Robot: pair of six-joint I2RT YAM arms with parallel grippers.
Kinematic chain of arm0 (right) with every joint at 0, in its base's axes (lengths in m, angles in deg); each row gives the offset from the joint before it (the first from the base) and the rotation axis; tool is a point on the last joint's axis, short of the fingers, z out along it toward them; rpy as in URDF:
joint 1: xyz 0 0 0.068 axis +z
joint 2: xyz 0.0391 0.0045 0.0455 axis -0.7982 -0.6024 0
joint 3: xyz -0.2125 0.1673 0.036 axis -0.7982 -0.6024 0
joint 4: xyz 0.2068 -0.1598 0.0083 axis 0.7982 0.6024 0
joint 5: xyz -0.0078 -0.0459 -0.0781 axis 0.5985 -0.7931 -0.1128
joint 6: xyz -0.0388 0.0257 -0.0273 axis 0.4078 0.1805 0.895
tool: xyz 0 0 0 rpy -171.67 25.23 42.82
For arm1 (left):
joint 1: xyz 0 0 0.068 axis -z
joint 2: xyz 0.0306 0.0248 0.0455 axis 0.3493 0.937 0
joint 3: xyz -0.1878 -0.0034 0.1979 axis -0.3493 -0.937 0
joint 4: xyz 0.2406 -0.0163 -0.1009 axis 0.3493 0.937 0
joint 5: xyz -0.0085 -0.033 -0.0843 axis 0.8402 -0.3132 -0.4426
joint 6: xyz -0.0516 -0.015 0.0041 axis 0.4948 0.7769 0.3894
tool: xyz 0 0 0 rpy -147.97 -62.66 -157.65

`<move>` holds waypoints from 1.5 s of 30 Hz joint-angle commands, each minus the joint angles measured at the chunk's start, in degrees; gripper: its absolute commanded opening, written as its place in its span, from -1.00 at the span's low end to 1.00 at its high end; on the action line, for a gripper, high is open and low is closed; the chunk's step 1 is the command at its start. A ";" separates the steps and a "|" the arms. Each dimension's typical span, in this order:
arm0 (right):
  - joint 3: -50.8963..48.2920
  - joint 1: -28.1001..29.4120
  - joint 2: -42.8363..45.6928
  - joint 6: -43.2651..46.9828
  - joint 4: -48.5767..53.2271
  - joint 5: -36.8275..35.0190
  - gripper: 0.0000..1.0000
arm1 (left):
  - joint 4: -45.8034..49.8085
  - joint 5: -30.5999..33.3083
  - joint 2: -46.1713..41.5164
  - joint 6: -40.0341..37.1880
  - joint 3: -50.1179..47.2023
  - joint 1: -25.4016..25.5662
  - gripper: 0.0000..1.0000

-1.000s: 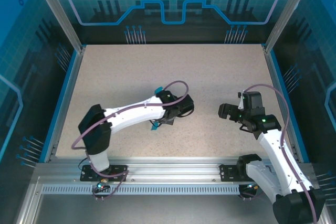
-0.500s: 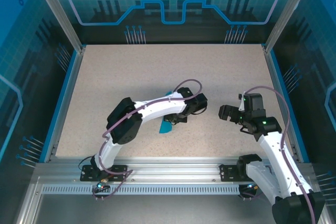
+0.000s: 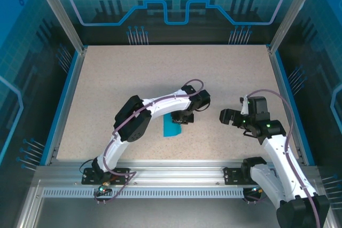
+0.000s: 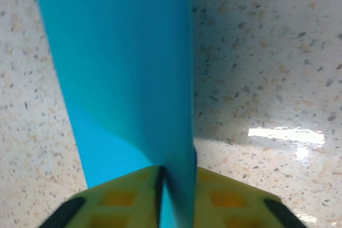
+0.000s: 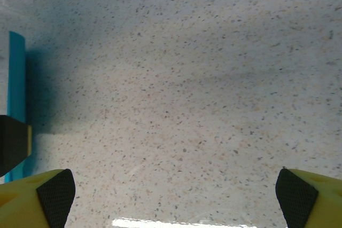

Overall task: Fold a paper plane with a square sheet of paper (fold left side to right side)
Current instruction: Turn over the paper at the center of the table, then third fold the triangle at the center of the table.

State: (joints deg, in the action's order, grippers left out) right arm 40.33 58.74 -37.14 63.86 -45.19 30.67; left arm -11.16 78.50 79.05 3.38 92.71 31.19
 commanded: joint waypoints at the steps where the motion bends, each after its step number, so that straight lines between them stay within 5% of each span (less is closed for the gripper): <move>1: -0.61 -0.95 -0.59 0.33 -1.11 4.08 1.00 | -2.53 -4.92 -2.73 -4.04 0.47 -0.65 -0.32; 10: 0.49 2.75 -6.56 -0.57 -4.60 8.57 1.00 | -18.37 -14.86 -19.10 -10.03 -13.98 -3.66 0.19; 14: 1.45 8.29 -11.41 -3.68 -8.52 8.83 0.96 | -26.46 -16.86 -29.72 -10.99 -26.53 -9.05 0.35; 18: 3.61 15.73 -18.98 -7.21 -14.11 8.16 0.72 | -35.59 -22.91 -38.61 -11.36 -39.17 -16.70 0.39; 22: 8.43 20.38 -29.35 -9.52 -17.98 9.07 0.26 | -42.33 -29.22 -43.36 -12.39 -48.00 -22.60 0.43; 28: 17.64 24.15 -43.16 -11.70 -23.11 10.02 -0.27 | -53.86 -41.47 -44.92 -11.92 -57.85 -29.16 0.43; 36: 27.16 25.07 -56.74 -11.78 -24.26 10.11 -0.77 | -56.60 -44.32 -40.10 -12.60 -59.38 -29.70 0.42; 45: 32.49 25.07 -65.13 -10.15 -23.50 10.21 -0.88 | -57.02 -45.61 -35.88 -12.82 -58.41 -29.69 0.43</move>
State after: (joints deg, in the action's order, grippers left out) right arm 70.56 83.09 -100.26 52.56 -69.23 39.95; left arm -67.60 35.20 42.25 -7.59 33.78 1.77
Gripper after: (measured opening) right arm 0.066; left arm 0.713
